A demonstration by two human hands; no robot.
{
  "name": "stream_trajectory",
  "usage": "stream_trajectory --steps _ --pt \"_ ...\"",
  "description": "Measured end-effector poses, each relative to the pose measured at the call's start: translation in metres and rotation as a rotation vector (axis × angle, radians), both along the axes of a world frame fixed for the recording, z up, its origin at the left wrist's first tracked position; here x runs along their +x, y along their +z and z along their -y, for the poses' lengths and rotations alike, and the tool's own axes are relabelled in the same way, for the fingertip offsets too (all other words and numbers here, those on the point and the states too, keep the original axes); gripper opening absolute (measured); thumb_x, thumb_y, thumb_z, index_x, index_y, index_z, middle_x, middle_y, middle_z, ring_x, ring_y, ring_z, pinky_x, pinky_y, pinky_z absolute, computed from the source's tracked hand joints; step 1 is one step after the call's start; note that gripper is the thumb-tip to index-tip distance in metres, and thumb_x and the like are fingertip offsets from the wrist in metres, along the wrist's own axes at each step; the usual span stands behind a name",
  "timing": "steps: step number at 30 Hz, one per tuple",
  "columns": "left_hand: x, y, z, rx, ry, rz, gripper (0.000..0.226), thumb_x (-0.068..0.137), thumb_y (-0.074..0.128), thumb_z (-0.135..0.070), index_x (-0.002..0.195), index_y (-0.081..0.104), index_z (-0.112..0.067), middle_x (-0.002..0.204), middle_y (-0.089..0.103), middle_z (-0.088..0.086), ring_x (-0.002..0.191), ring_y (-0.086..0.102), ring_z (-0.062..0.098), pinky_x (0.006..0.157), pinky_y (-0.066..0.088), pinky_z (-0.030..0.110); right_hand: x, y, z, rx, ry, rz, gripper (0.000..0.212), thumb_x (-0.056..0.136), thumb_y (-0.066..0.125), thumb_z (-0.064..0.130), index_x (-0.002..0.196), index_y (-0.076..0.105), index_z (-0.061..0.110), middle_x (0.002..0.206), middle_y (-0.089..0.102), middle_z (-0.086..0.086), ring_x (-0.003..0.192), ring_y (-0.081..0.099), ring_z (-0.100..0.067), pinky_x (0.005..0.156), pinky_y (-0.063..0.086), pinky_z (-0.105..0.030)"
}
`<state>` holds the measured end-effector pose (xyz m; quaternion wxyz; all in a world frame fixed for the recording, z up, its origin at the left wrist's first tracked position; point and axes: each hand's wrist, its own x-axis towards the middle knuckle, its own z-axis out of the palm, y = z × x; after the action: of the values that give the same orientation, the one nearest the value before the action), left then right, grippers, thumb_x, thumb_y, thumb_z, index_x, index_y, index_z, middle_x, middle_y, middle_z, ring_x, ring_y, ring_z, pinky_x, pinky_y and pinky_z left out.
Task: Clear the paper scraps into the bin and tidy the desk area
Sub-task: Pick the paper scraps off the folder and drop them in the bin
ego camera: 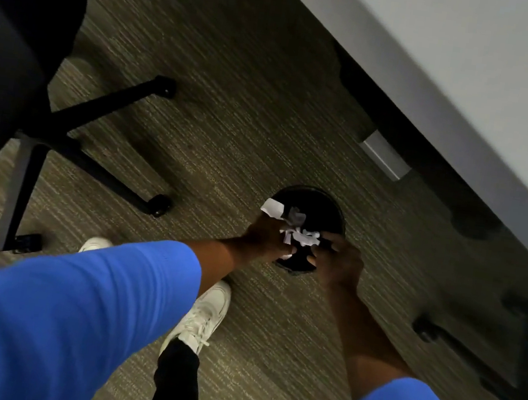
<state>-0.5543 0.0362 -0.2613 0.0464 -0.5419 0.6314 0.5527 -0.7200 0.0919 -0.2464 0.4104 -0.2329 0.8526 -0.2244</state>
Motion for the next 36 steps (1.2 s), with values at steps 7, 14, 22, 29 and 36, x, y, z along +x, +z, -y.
stream_trajectory --steps 7,14,22,29,36 --pt "0.022 0.011 0.001 0.072 -0.058 0.029 0.037 0.095 0.076 -0.037 0.118 0.077 -0.009 0.124 0.077 0.012 0.120 0.070 0.028 0.099 0.057 0.033 0.020 0.011 -0.006 0.062 0.147 -0.133 0.042 0.080 0.089 0.015 0.120 0.076 0.015 0.120 0.077 -0.012 0.105 0.075 -0.030 0.091 0.060 -0.039" --pt "0.070 0.061 -0.003 -0.041 -0.129 0.096 0.038 0.102 0.063 -0.039 0.126 0.072 -0.010 0.134 0.070 0.016 0.124 0.066 0.035 0.101 0.055 0.040 0.070 0.051 -0.006 -0.080 0.241 -0.189 0.039 0.083 0.085 0.008 0.120 0.072 0.006 0.123 0.075 -0.016 0.114 0.072 -0.036 0.098 0.058 -0.051" --pt "0.172 0.139 0.008 -0.155 0.126 0.140 0.017 0.097 0.067 -0.025 0.104 0.078 -0.015 0.107 0.081 0.008 0.108 0.074 0.028 0.091 0.061 0.036 0.168 0.117 0.046 -0.116 0.410 -0.113 0.048 0.088 0.079 0.010 0.135 0.067 0.016 0.118 0.073 -0.004 0.103 0.067 -0.018 0.096 0.033 -0.013" --pt "0.290 0.200 0.035 -0.264 0.444 0.124 0.017 0.095 0.072 -0.035 0.092 0.076 -0.019 0.087 0.080 -0.003 0.087 0.075 0.019 0.084 0.060 0.041 0.270 0.176 0.106 -0.259 0.510 -0.004 0.048 0.089 0.082 0.030 0.132 0.062 0.037 0.102 0.071 0.014 0.094 0.073 -0.014 0.084 0.058 -0.038" --pt "0.414 0.243 0.051 -0.476 0.822 0.289 0.027 0.091 0.071 -0.051 0.083 0.075 -0.026 0.076 0.077 -0.010 0.074 0.072 0.017 0.071 0.059 0.037 0.374 0.220 0.159 -0.390 0.749 -0.029 0.063 0.085 0.084 0.047 0.139 0.055 0.036 0.121 0.058 0.013 0.105 0.067 -0.008 0.096 0.059 -0.044"
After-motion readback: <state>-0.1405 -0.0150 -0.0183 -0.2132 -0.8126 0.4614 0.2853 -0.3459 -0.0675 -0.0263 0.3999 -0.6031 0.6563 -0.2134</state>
